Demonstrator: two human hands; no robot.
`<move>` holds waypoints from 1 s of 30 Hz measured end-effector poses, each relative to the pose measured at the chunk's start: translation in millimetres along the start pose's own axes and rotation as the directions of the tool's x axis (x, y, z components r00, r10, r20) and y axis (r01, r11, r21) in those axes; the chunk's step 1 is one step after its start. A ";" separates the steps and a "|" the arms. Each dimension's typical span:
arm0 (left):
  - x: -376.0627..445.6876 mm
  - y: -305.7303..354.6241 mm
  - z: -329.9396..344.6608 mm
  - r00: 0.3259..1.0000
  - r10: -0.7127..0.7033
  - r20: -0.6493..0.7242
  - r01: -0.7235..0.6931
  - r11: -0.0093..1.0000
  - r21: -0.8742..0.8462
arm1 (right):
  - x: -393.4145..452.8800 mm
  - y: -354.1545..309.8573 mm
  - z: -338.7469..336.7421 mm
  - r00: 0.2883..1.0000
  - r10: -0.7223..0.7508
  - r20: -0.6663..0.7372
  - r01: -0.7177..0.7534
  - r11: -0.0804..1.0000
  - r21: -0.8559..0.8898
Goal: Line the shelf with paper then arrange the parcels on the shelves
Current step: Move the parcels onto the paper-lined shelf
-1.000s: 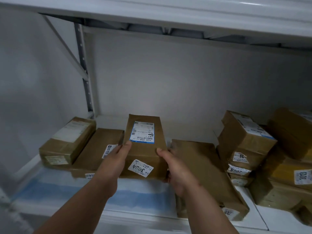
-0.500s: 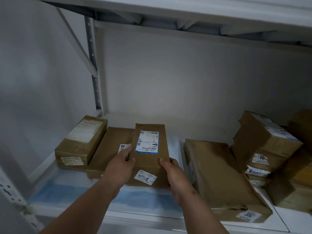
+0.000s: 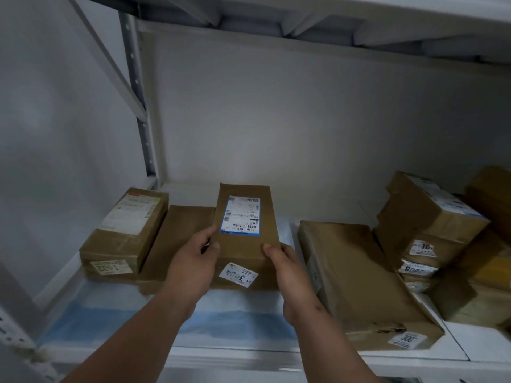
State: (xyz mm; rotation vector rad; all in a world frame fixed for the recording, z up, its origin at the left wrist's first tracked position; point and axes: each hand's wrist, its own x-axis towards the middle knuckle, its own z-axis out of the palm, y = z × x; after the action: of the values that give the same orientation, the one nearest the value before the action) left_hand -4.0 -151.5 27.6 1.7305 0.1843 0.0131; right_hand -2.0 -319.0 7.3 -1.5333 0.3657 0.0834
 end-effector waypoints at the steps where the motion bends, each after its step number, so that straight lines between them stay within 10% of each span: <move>1: -0.2 3.2 -1.3 1.000 0.023 -0.018 -0.023 1.000 -0.004 | 0.2 -1.7 2.5 1.000 -0.020 0.005 0.020 1.000 0.009; 11: 1.6 9.4 -48.8 0.920 0.252 -0.300 -0.176 0.950 0.259 | -4.6 -16.4 62.4 0.981 -0.057 0.183 0.072 0.995 -0.074; 17: 8.4 -6.6 -78.4 0.921 0.278 -0.272 -0.014 0.724 0.690 | -12.9 -9.0 88.5 0.959 -0.024 0.282 0.093 0.968 -0.234; 24: 0.9 -0.7 -72.6 0.946 0.224 -0.234 0.020 0.681 0.732 | -16.7 -14.1 84.5 0.955 -0.030 0.293 0.117 0.953 -0.281; 30: -7.3 14.7 -37.5 0.880 0.463 -0.103 -0.251 0.639 0.727 | -7.9 -19.0 56.3 0.977 -0.199 0.076 0.212 0.892 -0.398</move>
State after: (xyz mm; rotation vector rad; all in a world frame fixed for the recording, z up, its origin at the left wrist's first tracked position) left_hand -13.7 -118.1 49.1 2.5127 0.0370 0.5665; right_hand 6.0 -263.2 27.5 -1.9716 0.1603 0.0172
